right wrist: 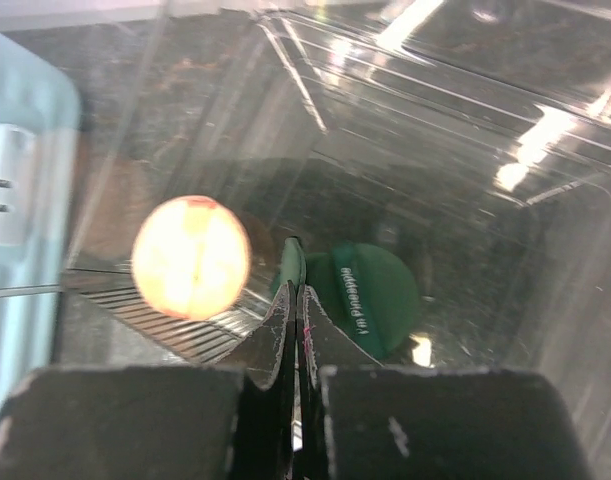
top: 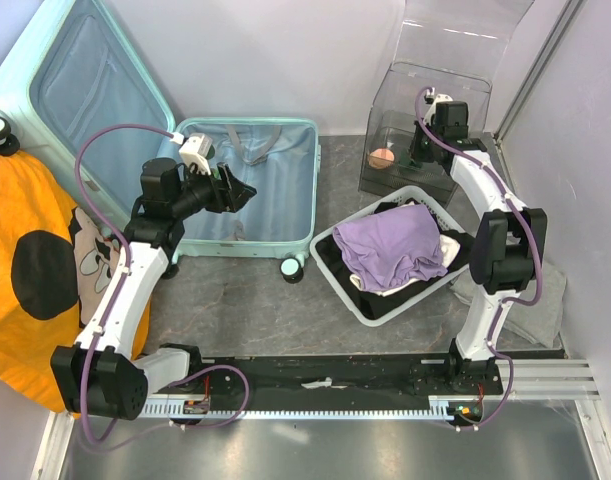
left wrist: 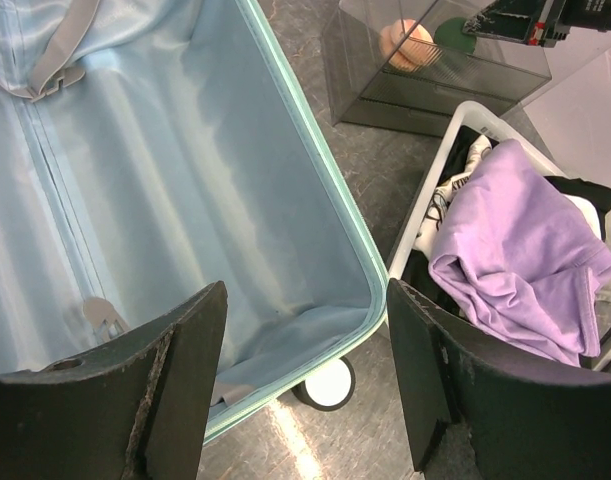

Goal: Open, take out, and arrange the luggage
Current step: Place the personal item in the storage box.

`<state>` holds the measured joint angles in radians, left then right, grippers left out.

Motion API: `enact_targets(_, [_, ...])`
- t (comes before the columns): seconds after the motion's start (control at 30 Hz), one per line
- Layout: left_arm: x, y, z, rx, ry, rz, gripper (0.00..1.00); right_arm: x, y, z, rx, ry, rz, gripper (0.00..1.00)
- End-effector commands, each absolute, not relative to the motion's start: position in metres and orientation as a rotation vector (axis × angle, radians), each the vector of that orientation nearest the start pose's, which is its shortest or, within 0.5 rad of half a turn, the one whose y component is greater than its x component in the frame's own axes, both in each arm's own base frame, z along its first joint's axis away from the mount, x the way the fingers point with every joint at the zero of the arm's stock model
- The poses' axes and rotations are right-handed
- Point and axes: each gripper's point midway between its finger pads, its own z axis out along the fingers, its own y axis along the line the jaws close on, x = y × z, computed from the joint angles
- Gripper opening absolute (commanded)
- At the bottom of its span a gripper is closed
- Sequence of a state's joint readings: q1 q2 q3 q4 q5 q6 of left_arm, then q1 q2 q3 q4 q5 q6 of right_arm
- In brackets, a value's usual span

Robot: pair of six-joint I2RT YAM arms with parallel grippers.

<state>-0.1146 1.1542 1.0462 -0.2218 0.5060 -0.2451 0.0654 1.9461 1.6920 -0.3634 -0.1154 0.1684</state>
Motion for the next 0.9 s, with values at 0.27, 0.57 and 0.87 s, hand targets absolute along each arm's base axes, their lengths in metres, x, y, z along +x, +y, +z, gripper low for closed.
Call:
enact_targets(0.27, [0.35,-0.142,0.287,0.274,1.867,-0.754,0.71,0.553,0.069,0.178,0.064,2.167,0.338,0.06])
enact_targets(0.57, [0.35,-0.143,0.287,0.26,1.873,-0.771,0.71,0.551,0.059,0.187,0.072,2.156,0.276,0.38])
enact_targets(0.87, [0.35,-0.142,0.288,0.255,1.87,-0.768,0.72,0.545,0.048,0.204,0.08,2.128,0.204,0.61])
